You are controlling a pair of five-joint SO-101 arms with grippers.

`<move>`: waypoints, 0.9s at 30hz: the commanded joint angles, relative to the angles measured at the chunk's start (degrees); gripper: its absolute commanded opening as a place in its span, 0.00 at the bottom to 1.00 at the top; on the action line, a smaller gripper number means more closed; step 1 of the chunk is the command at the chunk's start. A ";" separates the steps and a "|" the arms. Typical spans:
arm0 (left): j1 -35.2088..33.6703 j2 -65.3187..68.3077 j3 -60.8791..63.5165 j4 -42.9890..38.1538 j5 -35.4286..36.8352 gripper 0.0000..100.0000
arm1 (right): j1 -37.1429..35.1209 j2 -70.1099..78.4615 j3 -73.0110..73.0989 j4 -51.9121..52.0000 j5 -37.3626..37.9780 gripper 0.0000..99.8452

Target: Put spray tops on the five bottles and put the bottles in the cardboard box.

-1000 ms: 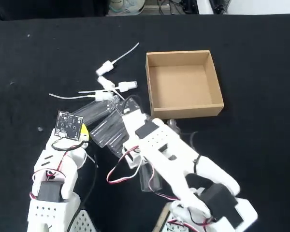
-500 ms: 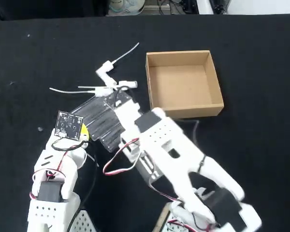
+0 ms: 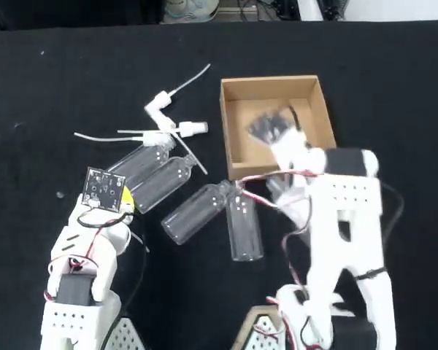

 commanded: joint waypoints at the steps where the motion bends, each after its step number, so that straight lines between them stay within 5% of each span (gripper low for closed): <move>1: 0.22 -0.79 0.92 0.18 0.09 0.03 | 7.12 -1.98 13.67 -14.95 4.48 0.03; 10: 0.22 -0.79 0.92 0.18 0.09 0.03 | 12.40 -1.98 20.18 -18.29 4.57 0.27; 20: 0.22 -0.79 0.92 0.18 0.09 0.03 | 12.22 -1.89 10.24 -9.05 -5.71 0.28; 27: 0.22 -0.79 0.92 0.18 0.09 0.03 | 8.70 -1.89 12.00 -9.23 4.04 0.28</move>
